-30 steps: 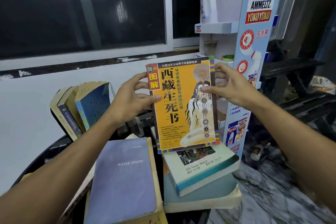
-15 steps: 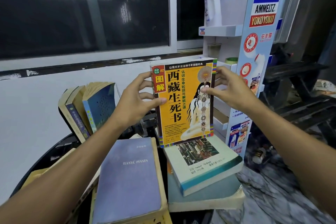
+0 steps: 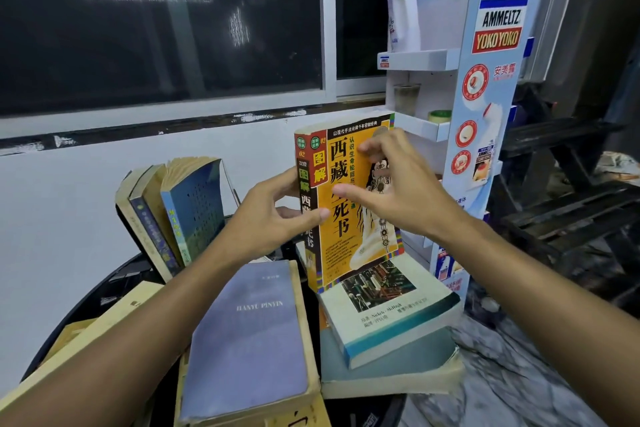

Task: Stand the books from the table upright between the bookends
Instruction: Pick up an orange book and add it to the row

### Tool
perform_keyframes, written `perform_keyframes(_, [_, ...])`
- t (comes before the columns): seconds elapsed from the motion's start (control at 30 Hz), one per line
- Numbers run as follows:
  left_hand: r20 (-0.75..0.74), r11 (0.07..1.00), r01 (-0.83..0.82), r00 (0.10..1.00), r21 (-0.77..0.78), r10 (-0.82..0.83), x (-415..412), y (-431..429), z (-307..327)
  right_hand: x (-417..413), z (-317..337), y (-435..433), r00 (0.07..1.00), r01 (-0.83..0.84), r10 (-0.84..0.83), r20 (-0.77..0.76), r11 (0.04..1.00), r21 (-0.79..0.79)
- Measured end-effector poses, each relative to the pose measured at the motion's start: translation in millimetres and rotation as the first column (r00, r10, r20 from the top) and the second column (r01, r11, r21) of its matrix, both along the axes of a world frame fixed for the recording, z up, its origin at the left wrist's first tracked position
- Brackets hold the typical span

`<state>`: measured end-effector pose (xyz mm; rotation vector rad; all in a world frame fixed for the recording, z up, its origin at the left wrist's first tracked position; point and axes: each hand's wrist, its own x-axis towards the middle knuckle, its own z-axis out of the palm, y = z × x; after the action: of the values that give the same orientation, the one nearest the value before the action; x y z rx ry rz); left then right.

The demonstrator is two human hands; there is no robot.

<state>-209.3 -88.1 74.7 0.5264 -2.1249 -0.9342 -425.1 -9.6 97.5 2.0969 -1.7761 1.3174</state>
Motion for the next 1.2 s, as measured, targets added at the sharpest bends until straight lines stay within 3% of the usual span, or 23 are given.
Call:
perform_keyframes(0.43, [-0.055,0.993,0.099,0.993,-0.068,-0.103,-14.8,34.9,-24.8,37.2,26.8,44.7,0.996,0.093,-0.092,0.006,0.994,-0.058])
perform_keyframes(0.77, [-0.2,0.994,-0.017,0.98,-0.106,-0.005,-62.8,75.7,-38.0,17.8,30.5,64.6,0.966,0.249,-0.25,-0.063,0.968,-0.013])
perform_keyframes(1.1, [-0.16,0.992,-0.023,0.987,-0.128,0.002,-62.5,76.1,-35.9,13.7,35.9,61.9,0.947,0.312,-0.316,-0.057,0.948,-0.068])
perform_keyframes(1.2, [-0.103,0.969,-0.088,0.992,-0.229,0.066,-46.3,68.1,-30.8,17.4,38.9,60.6,0.942,0.324,-0.329,-0.06,0.943,-0.072])
